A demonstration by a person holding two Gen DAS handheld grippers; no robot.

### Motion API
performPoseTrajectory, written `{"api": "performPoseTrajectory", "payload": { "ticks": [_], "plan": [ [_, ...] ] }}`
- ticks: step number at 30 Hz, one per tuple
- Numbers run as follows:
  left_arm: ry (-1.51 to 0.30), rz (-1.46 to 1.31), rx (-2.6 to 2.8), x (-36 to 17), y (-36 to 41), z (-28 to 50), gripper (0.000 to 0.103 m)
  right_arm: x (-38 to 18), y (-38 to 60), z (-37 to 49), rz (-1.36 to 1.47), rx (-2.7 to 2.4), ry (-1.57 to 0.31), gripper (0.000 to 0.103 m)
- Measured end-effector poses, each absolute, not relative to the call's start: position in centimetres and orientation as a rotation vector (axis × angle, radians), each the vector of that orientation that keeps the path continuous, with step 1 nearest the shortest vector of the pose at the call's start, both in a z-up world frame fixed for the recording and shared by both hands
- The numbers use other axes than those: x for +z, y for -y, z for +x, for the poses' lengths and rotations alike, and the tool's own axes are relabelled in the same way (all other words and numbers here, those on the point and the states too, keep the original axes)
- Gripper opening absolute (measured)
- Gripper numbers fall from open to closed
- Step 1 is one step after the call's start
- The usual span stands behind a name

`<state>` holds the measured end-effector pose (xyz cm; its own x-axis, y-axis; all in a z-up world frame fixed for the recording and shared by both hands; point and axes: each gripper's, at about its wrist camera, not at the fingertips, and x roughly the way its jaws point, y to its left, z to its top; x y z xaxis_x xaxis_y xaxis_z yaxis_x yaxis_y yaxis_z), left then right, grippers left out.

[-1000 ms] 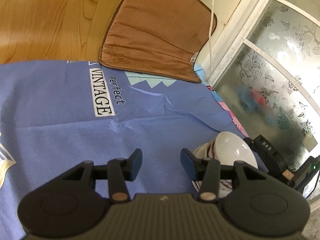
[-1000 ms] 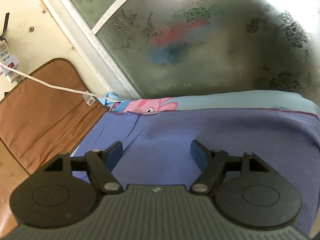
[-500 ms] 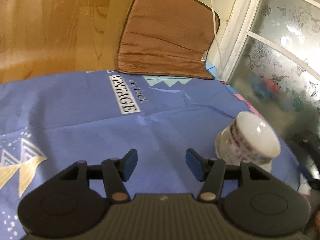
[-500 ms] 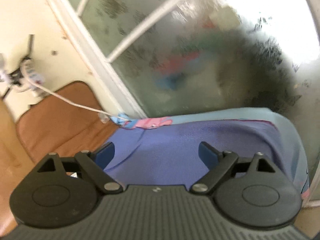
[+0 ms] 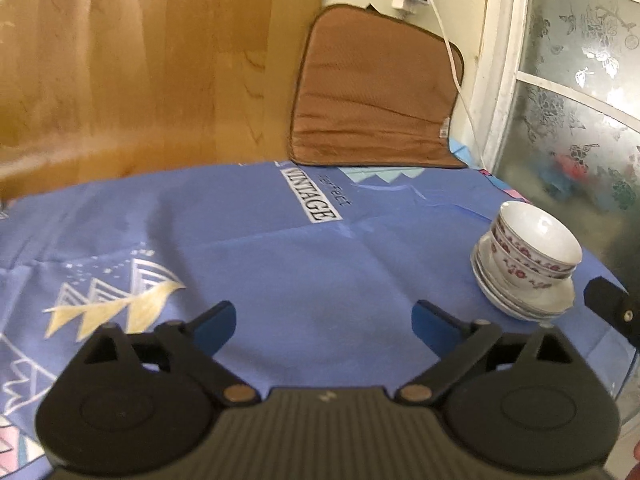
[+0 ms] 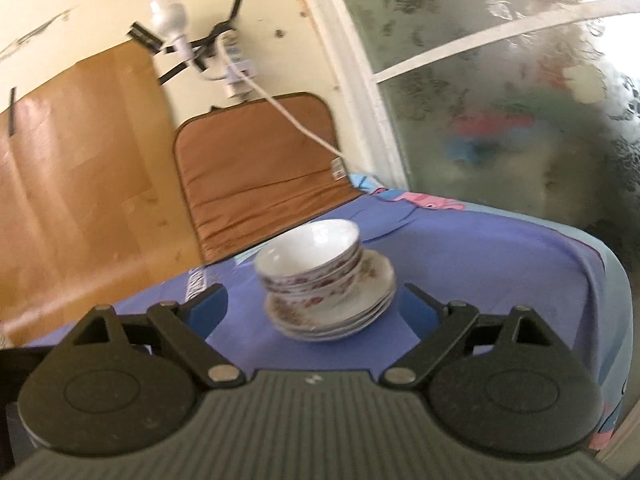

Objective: Organize plates and bowls

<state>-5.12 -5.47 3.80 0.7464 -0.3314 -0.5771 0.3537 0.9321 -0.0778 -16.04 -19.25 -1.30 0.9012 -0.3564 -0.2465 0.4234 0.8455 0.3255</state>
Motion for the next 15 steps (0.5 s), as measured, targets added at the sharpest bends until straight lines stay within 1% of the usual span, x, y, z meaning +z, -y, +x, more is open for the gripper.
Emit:
{"api": "performPoseTrajectory", "payload": {
  "ticks": [2, 15],
  "plan": [
    [-0.618, 0.031, -0.364, 4.0, 5.0, -5.6, 0.102, -1.2, 18.8, -16.3, 0.376, -0.401, -0.19, 0.094],
    [-0.621, 0.095, -0.333, 3.9, 4.9, -7.6, 0.103, -0.9, 17.5, -16.4, 0.323, -0.325, -0.259, 0.097]
  ]
}}
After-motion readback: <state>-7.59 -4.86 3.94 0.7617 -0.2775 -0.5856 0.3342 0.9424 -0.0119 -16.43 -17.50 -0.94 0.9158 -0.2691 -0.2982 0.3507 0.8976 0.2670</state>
